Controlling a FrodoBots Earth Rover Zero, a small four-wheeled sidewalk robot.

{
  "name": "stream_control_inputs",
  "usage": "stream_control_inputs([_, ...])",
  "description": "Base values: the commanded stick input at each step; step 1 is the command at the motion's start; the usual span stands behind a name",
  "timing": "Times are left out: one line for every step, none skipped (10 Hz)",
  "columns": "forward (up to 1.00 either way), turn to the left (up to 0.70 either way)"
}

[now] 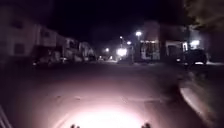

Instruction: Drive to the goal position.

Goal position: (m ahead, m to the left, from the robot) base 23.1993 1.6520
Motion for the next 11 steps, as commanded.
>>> stream_control_inputs([0.70, 0.00])
stream_control_inputs([0.70, 0.00])
stream_control_inputs([0.70, 0.00])
stream_control_inputs([0.70, 0.00])
stream_control_inputs([0.70, 0.00])
stream_control_inputs([0.70, 0.00])
stream_control_inputs([0.70, 0.00])
stream_control_inputs([0.70, 0.00])
stream_control_inputs([0.70, 0.00])
stream_control_inputs([0.70, 0.00])
stream_control_inputs([0.70, 0.00])
